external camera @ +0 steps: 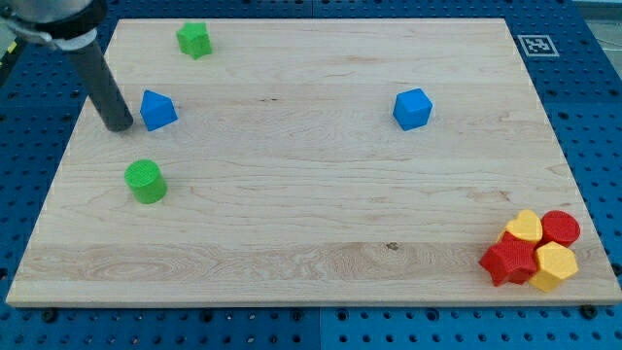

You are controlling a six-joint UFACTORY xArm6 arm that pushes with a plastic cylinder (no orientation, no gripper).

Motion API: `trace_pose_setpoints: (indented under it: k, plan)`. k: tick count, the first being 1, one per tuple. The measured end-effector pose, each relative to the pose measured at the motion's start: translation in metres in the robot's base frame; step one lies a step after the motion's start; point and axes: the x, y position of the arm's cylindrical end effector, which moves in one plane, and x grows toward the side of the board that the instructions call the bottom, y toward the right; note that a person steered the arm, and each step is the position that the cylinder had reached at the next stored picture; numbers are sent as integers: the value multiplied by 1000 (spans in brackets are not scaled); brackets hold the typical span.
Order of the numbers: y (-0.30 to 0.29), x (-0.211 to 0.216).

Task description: Push the blue triangle to the left of the blue cube

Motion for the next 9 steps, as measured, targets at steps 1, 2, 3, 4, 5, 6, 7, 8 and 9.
trace_pose_setpoints:
  k: [1, 2, 3, 4, 5, 6, 7, 8, 9]
  plan:
    - [70, -27]
    - [143, -28]
    - [99, -28]
    - [55, -20]
    - [97, 6]
    - [185, 20]
    - [237, 19]
    - [228, 19]
    - [249, 11]
